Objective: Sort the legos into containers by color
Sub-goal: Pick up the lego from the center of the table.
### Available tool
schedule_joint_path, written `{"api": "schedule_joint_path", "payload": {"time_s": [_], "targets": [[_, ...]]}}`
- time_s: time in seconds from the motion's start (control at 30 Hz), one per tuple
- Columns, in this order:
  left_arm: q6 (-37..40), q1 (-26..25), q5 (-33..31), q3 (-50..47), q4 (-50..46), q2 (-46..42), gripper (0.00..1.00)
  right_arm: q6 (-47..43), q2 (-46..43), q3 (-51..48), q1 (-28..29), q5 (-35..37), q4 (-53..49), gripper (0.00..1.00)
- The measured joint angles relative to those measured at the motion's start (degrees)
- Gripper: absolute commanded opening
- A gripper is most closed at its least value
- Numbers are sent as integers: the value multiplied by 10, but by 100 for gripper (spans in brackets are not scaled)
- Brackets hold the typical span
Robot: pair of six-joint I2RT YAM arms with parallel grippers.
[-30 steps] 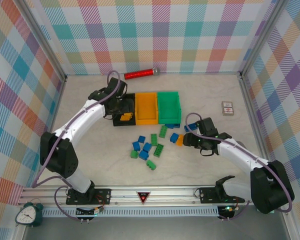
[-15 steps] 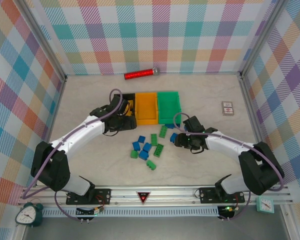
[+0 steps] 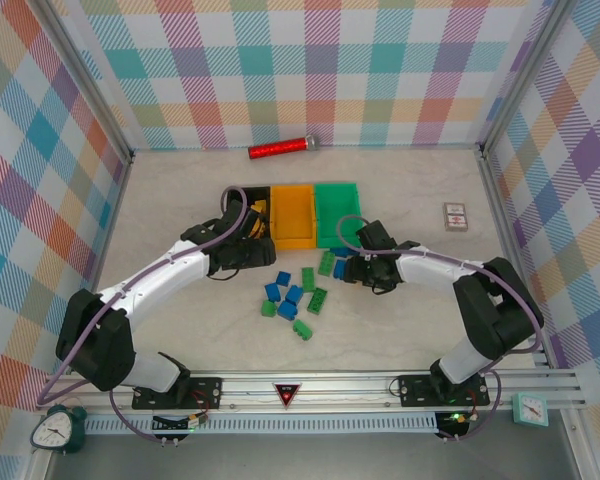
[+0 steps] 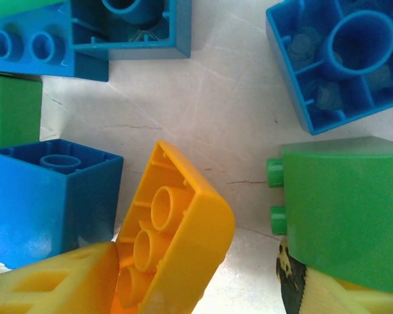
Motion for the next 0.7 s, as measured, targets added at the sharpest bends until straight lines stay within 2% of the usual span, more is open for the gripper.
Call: {"api": "schedule_joint_path", "payload": {"time_s": [0.13, 0.27, 0.33, 0.47, 0.7], "targets": [[0, 0, -1, 0, 0, 0, 77, -1, 16, 19, 0, -2, -13, 60], [-2, -1, -1, -2, 0, 0, 77, -7, 35, 35, 3, -3, -8, 32], [-4, -2, -1, -5, 0, -2, 77, -11, 42, 37, 7, -5, -2, 26], [-8, -2, -1, -12, 0, -8, 77, -16, 40, 38, 7, -9, 0, 18], [-18, -2, -11, -24, 5, -21, 77, -20, 3, 35, 15, -14, -6, 14]]}}
